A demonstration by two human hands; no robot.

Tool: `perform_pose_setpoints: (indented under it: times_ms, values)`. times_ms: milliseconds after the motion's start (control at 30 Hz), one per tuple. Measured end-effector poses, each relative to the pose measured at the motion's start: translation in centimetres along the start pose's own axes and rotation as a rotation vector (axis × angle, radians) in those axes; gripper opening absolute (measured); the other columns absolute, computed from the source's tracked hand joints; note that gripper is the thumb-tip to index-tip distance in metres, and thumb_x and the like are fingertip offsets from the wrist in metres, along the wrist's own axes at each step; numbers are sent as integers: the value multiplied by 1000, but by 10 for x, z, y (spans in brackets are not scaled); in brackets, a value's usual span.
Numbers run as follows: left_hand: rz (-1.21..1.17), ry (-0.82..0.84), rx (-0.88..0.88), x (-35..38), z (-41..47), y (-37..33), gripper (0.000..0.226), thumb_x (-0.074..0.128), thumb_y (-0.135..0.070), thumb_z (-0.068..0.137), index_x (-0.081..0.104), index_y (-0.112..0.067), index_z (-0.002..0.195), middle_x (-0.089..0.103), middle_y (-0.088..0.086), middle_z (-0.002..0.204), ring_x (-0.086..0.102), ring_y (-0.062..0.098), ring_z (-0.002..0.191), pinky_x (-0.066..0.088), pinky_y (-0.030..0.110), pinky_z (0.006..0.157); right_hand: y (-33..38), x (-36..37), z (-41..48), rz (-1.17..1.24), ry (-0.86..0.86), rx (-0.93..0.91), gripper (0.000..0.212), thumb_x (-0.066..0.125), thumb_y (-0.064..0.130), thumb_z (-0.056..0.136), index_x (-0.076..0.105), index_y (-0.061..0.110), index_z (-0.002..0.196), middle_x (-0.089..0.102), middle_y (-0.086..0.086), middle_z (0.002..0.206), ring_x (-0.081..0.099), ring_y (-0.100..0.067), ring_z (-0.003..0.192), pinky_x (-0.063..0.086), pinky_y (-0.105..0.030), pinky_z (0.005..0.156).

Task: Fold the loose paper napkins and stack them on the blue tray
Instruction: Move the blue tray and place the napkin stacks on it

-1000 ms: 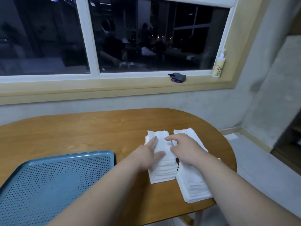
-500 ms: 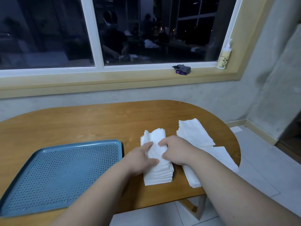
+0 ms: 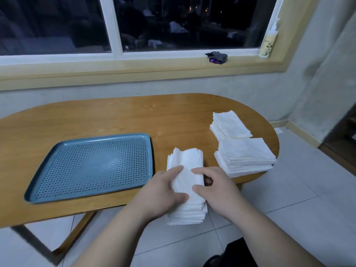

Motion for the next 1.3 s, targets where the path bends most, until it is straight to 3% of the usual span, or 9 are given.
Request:
perform_pose_setpoints:
  times_ms: [167,433,533,633,733,867,967,1167,1300]
  values:
    - [-69,4,4,5,-7,3,83,79,-38,72,40,-46,145,45,-18,132,52,3,118,43,32,105,-7,3,-6,99,52,30,57,70,22,87,51,53,131,38,20,137,42,0,126,39,-31,110]
    - [-126,-47,63,7,-17,5,54,67,-35,89,48,-44,139,45,-26,133,50,-5,117,43,28,104,-21,17,-16,316,50,67,61,64,20,77,53,64,119,49,17,138,62,-5,109,54,-39,95]
    - [-85,-63,98,7,-20,9,52,64,-30,91,49,-46,138,44,-25,137,49,-5,119,40,20,101,-22,18,-20,254,46,29,61,63,15,85,51,64,120,43,26,135,60,4,102,55,-30,90]
    - [74,-93,99,7,-21,12,56,59,-40,91,40,-54,141,39,-20,135,48,7,118,40,27,101,-20,18,-22,103,33,10,58,61,21,92,45,60,132,36,28,132,57,2,92,50,-12,76]
    - [247,-93,65,6,-26,10,56,50,-49,96,27,-56,146,35,-10,118,53,9,97,39,23,80,-20,21,-24,-58,71,8,57,53,33,96,32,62,141,33,23,131,55,7,88,44,-10,72]
    - [392,-36,12,7,-28,9,58,41,-56,97,10,-61,146,39,-3,114,56,19,99,44,32,82,-21,22,-24,76,146,-2,57,56,33,95,36,70,133,29,30,145,56,11,106,48,-23,95]
    - [417,-24,7,5,-27,6,59,40,-58,97,8,-61,146,43,-2,112,57,21,103,46,33,87,-21,23,-21,256,189,21,58,62,23,93,46,67,128,47,23,144,59,-1,118,49,-30,100]
    - [32,2,3,5,-28,18,61,58,-44,94,27,-59,145,44,-10,112,57,-2,93,39,6,70,-15,26,-21,384,187,40,60,66,9,90,56,58,122,56,3,137,64,-7,114,52,-19,83]
    - [-278,-31,36,-2,-40,24,55,69,-31,90,44,-61,129,48,-10,123,57,-12,99,42,2,76,-3,30,-25,450,206,31,60,68,6,84,60,50,124,61,-1,132,66,-14,111,54,-25,85]
Point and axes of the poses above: each hand's wrist, its own z-axis towards the middle knuckle, its own x-axis out of the palm, y = z × x, the point moved 9 cm from there along z, towards the middle knuckle
